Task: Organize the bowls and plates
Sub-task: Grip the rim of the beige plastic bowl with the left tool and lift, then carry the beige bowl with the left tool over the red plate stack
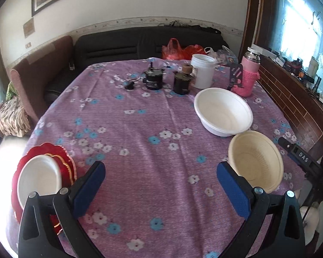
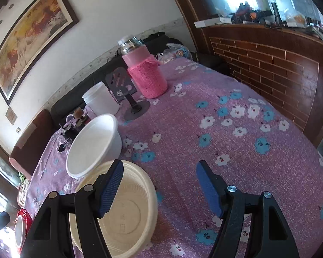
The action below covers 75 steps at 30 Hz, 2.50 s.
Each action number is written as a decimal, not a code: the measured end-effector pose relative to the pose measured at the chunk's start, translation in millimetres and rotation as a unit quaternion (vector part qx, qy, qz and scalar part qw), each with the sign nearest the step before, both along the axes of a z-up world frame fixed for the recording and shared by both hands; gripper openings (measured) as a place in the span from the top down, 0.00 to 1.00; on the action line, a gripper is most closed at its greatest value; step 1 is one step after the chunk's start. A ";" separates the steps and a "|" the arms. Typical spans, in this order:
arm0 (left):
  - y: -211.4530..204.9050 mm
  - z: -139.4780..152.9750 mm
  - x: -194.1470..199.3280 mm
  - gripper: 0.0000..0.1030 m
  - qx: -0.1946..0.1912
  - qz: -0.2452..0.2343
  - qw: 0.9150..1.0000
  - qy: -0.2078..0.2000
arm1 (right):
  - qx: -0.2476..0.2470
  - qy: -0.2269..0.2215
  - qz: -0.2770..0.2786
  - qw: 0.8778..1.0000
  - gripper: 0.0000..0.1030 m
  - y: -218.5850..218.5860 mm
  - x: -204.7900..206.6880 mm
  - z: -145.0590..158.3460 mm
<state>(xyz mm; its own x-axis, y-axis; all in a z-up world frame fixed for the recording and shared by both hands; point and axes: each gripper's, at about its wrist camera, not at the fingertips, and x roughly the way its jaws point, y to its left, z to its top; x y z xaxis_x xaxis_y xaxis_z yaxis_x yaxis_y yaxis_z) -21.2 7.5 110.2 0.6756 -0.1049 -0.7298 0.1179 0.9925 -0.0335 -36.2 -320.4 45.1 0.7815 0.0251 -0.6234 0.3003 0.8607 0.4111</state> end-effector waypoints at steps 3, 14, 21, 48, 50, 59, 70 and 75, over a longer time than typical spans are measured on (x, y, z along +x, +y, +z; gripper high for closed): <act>-26.2 -14.5 21.2 0.00 -0.012 -0.020 0.999 0.025 | 0.020 0.012 0.013 1.000 0.28 -1.7 2.1 -7.6; -82.6 -59.7 68.3 0.26 -0.029 -0.062 0.993 0.093 | -0.012 0.075 0.045 0.996 0.47 20.5 12.2 -22.1; -99.2 -83.1 80.4 0.35 -0.047 -0.077 0.987 0.133 | -0.023 0.101 0.056 0.993 0.59 28.5 17.6 -31.3; -60.8 -86.3 50.2 0.86 -0.092 -0.060 0.982 0.155 | -0.035 0.047 0.150 0.987 0.87 72.3 15.7 -23.8; -51.1 -82.9 44.4 0.86 -0.094 -0.053 0.983 0.148 | -0.047 0.035 0.163 0.985 0.87 83.0 12.8 -20.2; -5.3 -57.8 18.1 0.86 -0.116 -0.024 0.987 0.111 | -0.069 0.007 0.197 0.978 0.87 131.5 -3.4 1.4; 112.4 -17.6 -18.8 0.85 -0.151 0.069 0.985 0.040 | -0.083 -0.004 0.278 0.957 0.86 235.1 2.8 37.6; 175.7 -7.2 -30.6 0.85 -0.153 0.131 0.979 0.018 | -0.079 -0.005 0.332 0.940 0.86 303.2 15.0 46.9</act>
<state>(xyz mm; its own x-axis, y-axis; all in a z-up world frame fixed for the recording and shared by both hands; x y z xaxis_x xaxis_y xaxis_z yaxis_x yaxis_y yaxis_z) -51.8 183.2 103.0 0.6837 -0.1490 -0.7144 -0.1462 0.9311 -0.3341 -21.2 -17.2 92.0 0.6320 0.4172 -0.6531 -0.3283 0.9075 0.2620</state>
